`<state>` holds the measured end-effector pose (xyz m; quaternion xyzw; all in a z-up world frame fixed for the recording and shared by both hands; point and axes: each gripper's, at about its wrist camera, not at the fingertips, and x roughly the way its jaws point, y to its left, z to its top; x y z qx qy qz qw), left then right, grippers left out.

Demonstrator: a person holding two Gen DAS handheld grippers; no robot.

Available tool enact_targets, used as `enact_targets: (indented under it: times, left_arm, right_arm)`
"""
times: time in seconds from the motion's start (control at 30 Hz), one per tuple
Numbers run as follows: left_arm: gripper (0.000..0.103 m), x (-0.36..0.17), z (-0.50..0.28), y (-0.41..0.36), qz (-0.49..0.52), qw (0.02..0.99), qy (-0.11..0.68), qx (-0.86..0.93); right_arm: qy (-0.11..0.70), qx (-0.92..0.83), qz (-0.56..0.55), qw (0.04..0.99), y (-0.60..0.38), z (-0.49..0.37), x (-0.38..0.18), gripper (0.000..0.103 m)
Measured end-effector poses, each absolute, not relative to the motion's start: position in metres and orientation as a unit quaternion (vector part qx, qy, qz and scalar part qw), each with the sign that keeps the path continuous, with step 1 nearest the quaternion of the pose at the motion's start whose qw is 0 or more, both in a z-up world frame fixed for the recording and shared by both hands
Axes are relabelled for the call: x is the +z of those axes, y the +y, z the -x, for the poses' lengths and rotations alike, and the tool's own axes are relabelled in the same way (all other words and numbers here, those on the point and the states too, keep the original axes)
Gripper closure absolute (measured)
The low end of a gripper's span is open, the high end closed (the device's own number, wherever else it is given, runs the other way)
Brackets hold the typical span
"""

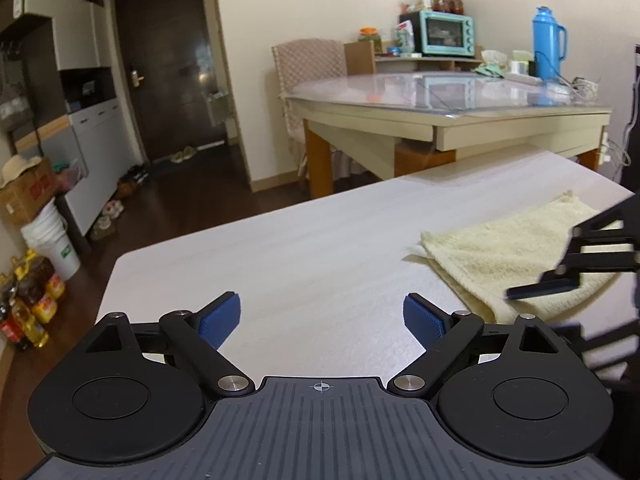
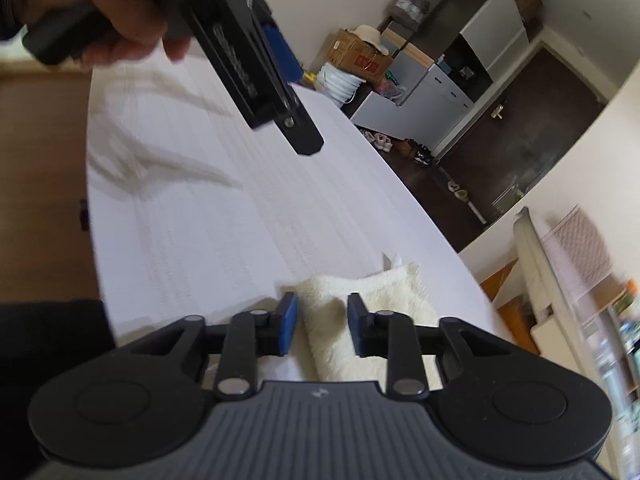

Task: Fold towel
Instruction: 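Grasp a corner of the folded towel with the right gripper, then grasp another towel corner with the left gripper while the right gripper lifts the towel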

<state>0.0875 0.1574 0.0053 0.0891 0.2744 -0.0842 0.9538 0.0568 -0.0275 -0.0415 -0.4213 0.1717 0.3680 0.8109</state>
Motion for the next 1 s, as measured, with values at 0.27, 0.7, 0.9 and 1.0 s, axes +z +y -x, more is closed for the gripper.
enact_targets:
  times: [0.27,0.7,0.9,1.0]
  left_arm:
    - [0.01,-0.001,-0.062,0.139,-0.161,0.935,0.244,-0.203]
    - [0.033,-0.033,-0.027,0.039,-0.387,0.833,0.171,-0.356]
    - [0.087,-0.04,-0.019,0.018,-0.441,0.776,0.204,-0.403]
    - [0.091,-0.041,-0.02,0.014,-0.441,0.768,0.221,-0.409]
  right_arm:
    - [0.223,0.441,0.276,0.824,-0.065,-0.069,0.0,0.093]
    - [0.29,0.546,0.107,0.778,-0.182,-0.066,0.044,0.093]
    - [0.297,0.545,0.098,0.778,-0.193,-0.059,0.034,0.093]
    - [0.293,0.533,0.094,0.788,-0.197,-0.053,0.029,0.09]
